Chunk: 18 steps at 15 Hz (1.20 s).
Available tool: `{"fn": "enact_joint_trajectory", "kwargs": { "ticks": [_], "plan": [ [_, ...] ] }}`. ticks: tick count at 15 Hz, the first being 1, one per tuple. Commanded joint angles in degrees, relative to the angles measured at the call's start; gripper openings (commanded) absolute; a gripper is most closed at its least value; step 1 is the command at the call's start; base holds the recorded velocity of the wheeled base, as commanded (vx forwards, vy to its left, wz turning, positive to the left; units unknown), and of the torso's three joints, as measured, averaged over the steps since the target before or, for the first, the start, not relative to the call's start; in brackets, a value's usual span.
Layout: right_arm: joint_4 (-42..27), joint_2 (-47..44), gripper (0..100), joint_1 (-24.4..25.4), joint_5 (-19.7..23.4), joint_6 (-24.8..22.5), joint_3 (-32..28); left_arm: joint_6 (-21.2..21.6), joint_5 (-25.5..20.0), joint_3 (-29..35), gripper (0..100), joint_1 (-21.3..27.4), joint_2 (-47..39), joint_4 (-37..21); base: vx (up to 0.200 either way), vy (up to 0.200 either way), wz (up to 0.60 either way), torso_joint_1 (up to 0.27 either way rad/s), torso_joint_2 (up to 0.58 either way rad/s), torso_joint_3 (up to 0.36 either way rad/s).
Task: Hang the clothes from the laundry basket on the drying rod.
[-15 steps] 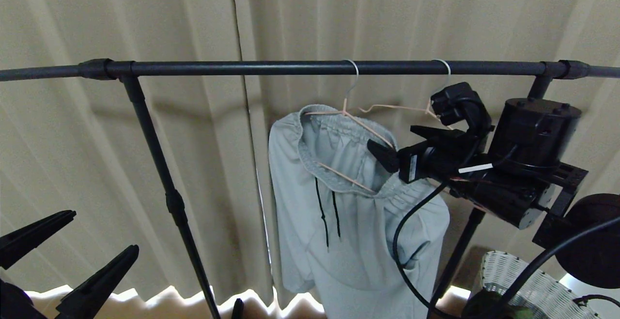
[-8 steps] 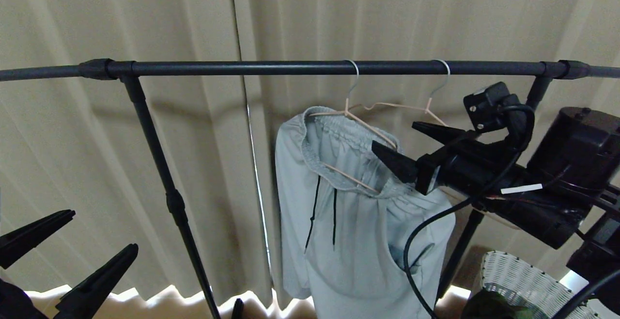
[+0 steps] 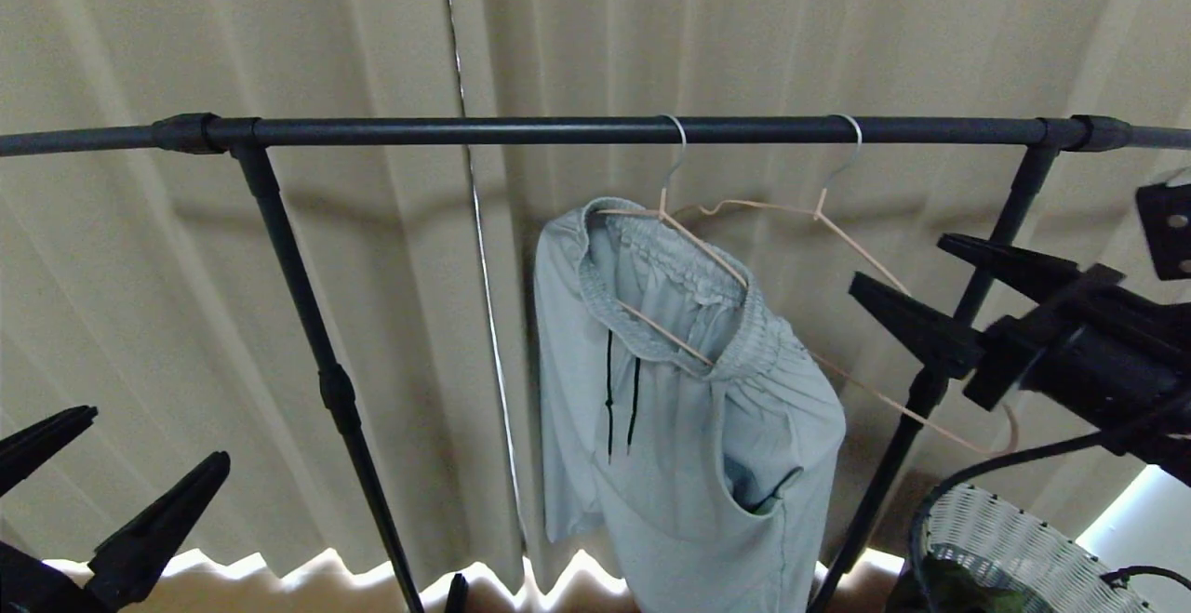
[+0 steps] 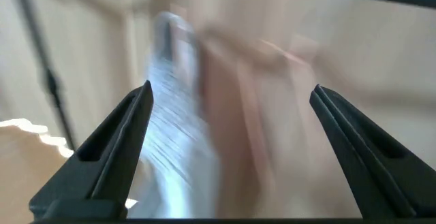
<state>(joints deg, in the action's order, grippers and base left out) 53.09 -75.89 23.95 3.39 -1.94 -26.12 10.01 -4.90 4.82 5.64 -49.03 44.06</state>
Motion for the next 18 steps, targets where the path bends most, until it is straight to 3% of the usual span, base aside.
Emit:
{"fn": "enact_joint_trajectory", "kwargs": {
  "ticks": [1, 4, 6, 8, 12, 14, 15, 18],
  "plan": [
    [-11.69, 15.86, 100, -9.72, 0.04, -0.08, 3.98, 0.01, -0.02, -1.83, 100, -8.98, 1.75, -0.02, 0.0, 0.0, 0.0, 0.0, 0.0, 0.0],
    [-30.15, 28.43, 100, -15.17, -0.14, -0.17, 4.24, 0.36, 0.07, -4.82, 100, -10.83, 8.78, -0.73, 0.0, 0.0, 0.0, 0.0, 0.0, 0.0],
    [-40.79, 35.81, 100, -17.98, -0.22, -1.49, 4.94, 0.8, -0.28, -4.82, 100, -10.65, 17.83, -10.13, 0.0, 0.0, 0.0, 0.0, 0.0, 0.0],
    [-42.37, 40.47, 100, -21.49, -0.31, -1.84, 8.72, 3.09, -0.46, -4.82, 100, -10.3, 26.79, -20.33, -0.2, 0.0, 0.0, 0.002, 0.0, 0.002],
    [-43.25, 49.43, 100, -22.72, -2.16, -3.16, 15.58, 3.88, -0.46, -4.82, 100, -10.13, 43.85, -35.36, -0.2, 0.0, 0.0, 0.004, 0.0, 0.004],
    [-46.94, 52.68, 100, -22.9, -6.29, -3.16, 17.25, 2.65, -0.37, -4.82, 100, -10.13, 43.76, -36.06, -0.2, 0.0, 0.0, 0.012, 0.0, 0.002],
    [-47.11, 52.86, 100, -22.9, -6.38, -3.16, 17.25, 2.56, -0.37, -4.82, 100, -10.13, 43.76, -36.15, -0.2, 0.0, 0.0, -0.002, 0.0, -0.002],
    [-57.92, 61.65, 100, -22.9, -8.22, -3.07, 17.25, 1.77, -3.1, -4.82, 100, -10.13, 43.76, -41.6, -0.2, 0.0, 0.0, 0.002, 0.0, 0.007]
  ]
}}
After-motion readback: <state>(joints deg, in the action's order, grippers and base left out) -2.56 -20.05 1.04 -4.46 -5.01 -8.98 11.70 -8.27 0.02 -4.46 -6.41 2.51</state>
